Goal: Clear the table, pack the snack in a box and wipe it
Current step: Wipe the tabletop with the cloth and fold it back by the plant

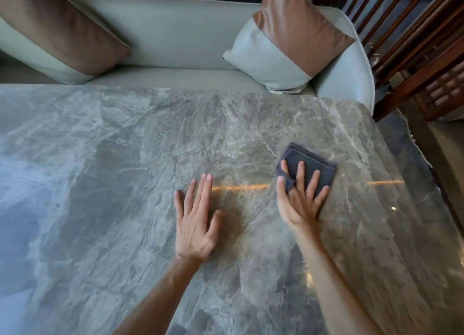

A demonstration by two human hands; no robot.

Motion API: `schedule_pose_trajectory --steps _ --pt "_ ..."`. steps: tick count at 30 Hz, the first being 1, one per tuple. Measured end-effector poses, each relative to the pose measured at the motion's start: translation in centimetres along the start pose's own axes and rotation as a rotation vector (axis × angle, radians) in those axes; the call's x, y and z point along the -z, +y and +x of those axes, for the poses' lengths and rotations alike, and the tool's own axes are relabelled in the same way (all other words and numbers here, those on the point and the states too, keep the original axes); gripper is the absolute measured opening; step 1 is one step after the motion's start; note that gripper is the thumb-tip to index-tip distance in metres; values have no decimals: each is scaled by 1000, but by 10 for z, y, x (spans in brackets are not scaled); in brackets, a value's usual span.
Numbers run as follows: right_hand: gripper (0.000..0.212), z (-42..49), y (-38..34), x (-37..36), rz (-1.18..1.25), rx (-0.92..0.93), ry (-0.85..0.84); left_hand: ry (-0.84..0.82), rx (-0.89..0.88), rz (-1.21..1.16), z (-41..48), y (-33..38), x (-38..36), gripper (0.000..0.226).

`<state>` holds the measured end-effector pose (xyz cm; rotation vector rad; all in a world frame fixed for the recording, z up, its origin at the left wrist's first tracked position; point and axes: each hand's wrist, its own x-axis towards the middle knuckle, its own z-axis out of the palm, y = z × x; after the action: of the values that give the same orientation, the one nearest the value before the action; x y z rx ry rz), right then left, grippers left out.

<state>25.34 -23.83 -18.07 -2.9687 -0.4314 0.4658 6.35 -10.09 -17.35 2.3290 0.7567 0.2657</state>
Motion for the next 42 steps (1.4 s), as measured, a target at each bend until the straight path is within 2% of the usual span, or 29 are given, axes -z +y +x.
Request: schedule_pose_trajectory --steps 2,4,9,14,16,18,20,22,25,28,31,33,36,39,42 --pt "53 -28 -39 -17 4 103 18 45 63 -295 -2 -4 12 70" --pt "54 -67 -77 -33 11 231 34 106 134 -442 -5 -12 26 71" --pt "50 -156 -127 -60 12 591 -42 139 281 -407 -27 -30 80 76" --pt "46 -201 -143 -60 -76 883 -301 84 379 -344 -64 -55 155 66" --pt "45 -218 -152 -53 -62 940 -446 48 404 -317 -78 -68 187 66" --pt "44 -245 -168 -46 -34 925 -592 5 434 -315 -91 -85 216 58" --pt "44 -281 -191 -43 26 837 -752 -32 458 -320 -101 -106 243 48" --pt "45 -319 -220 -38 227 589 -964 -71 504 -370 -111 -130 273 44" --pt "66 -350 -262 -26 652 82 -1216 -133 578 -536 -129 -159 315 44" --pt "61 -364 -313 -17 869 -114 -1358 -179 675 -713 -156 -199 360 43" --pt "60 -370 -371 -7 1022 -107 -1450 -420 785 -863 -189 -248 399 55" --pt "60 -374 -410 0 1067 -66 -1484 -466 807 -991 -208 -278 423 55" --pt "61 -376 -464 6 1061 -37 -1451 -362 760 -1054 -221 -308 462 30" --pt "55 -376 -506 7 1012 21 -1453 -240 695 -997 -218 -333 495 15" --pt "44 -370 -538 1 916 164 -1347 -97 658 -898 -208 -351 514 25"
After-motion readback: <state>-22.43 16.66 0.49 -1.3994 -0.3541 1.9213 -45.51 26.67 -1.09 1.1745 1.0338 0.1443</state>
